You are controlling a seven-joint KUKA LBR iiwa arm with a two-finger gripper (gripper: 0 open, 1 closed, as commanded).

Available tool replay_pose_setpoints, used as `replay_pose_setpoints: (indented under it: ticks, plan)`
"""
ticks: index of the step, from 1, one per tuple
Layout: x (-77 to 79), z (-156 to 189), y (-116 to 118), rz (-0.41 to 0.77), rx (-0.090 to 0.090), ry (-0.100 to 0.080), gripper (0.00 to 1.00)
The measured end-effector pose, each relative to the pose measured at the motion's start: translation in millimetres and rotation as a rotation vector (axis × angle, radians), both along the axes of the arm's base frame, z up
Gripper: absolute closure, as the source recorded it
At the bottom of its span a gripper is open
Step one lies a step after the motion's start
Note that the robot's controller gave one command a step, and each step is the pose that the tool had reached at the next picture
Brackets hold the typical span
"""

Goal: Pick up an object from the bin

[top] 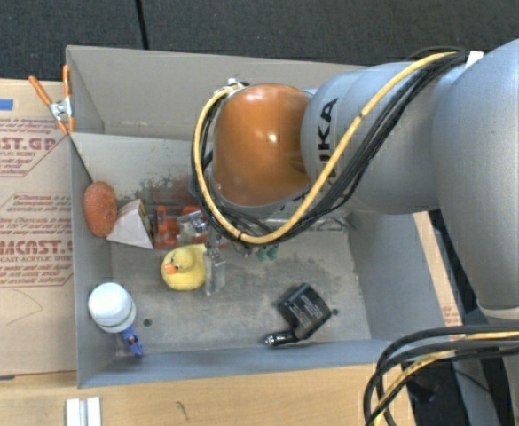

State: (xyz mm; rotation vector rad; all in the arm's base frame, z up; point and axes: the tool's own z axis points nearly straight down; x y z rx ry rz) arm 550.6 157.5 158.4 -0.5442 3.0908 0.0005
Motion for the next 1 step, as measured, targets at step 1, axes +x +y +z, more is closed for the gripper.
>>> replay_pose_setpoints:
  ticks: [1]
  plan:
    - [-0.1, 5.0, 0.0, 0.0, 0.0, 0.001, 1.0]
